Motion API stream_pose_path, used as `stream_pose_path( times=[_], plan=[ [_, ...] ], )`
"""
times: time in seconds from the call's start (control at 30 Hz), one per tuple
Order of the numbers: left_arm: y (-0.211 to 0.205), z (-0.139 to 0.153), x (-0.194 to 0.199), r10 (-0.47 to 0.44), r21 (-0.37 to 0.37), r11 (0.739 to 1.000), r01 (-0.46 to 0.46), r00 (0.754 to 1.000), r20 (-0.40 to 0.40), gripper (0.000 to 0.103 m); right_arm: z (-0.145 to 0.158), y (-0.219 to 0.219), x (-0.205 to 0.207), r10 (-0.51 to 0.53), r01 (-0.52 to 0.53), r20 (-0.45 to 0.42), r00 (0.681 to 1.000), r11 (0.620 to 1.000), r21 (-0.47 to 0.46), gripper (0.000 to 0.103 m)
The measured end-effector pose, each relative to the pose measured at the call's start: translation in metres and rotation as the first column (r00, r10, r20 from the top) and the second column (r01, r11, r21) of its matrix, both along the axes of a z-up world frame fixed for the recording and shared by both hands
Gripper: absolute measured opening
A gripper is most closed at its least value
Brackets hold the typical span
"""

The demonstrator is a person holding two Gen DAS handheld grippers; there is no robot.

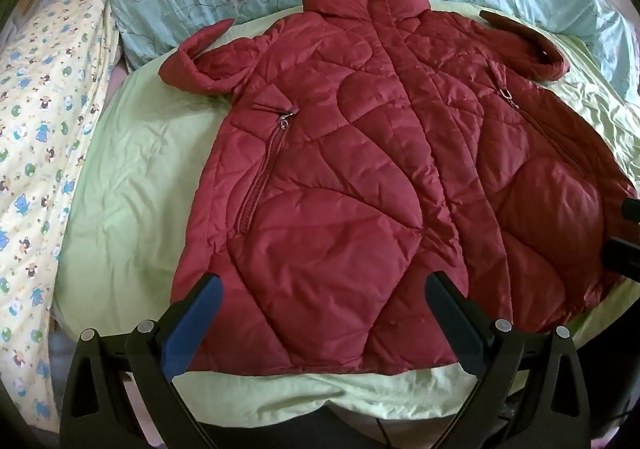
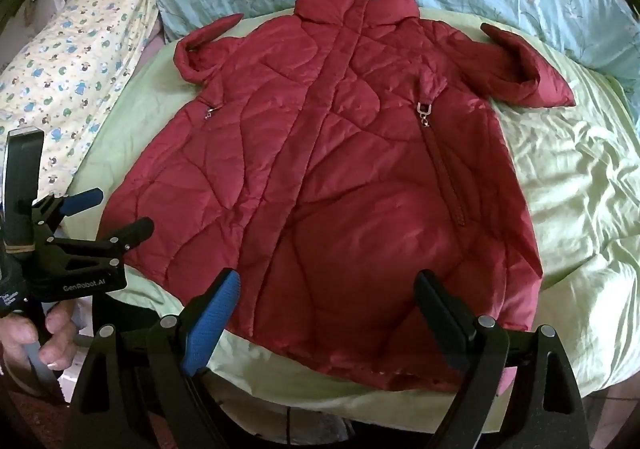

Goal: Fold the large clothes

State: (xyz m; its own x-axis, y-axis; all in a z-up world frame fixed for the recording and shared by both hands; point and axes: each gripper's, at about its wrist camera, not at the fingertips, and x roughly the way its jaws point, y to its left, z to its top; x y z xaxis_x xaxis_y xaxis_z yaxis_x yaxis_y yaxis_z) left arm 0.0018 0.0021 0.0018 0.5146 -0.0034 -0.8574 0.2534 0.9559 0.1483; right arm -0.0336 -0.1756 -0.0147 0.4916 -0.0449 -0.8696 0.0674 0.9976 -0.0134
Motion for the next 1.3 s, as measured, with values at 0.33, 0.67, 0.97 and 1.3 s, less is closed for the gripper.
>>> stream_pose_path(
  times=[0.33,0.67,0.97,1.3],
  plan=[
    [0.0,0.004,0.0,0.002,0.004,1.0,-0.002,1.0,0.004,0.102,0.001,0.002,0.001,-0.003,0.003,-0.005,1.0,1.0,0.001,0.09],
    [-0.002,-0.002,-0.002,-0.002,-0.009,1.0,0.002,1.0,0.001,0.102,0.002,0.002,0.001,0.005,-0.005,-0.006,1.0,1.0,-0.007,0.09],
    [-0.002,-0.003,-0.001,-0.002,-0.018,1.0,0.002,1.0,0.001,0.102,0.001,0.003,0.002,0.004,-0.005,-0.001,1.0,0.999,-0.032,0.09],
    [-0.001,-0.005,0.002,-0.001,-0.025,1.0,0.001,1.0,-0.018,0.102,0.0,0.004,0.004,0.005,-0.006,-0.004,1.0,0.998,-0.056,0.09]
  ],
)
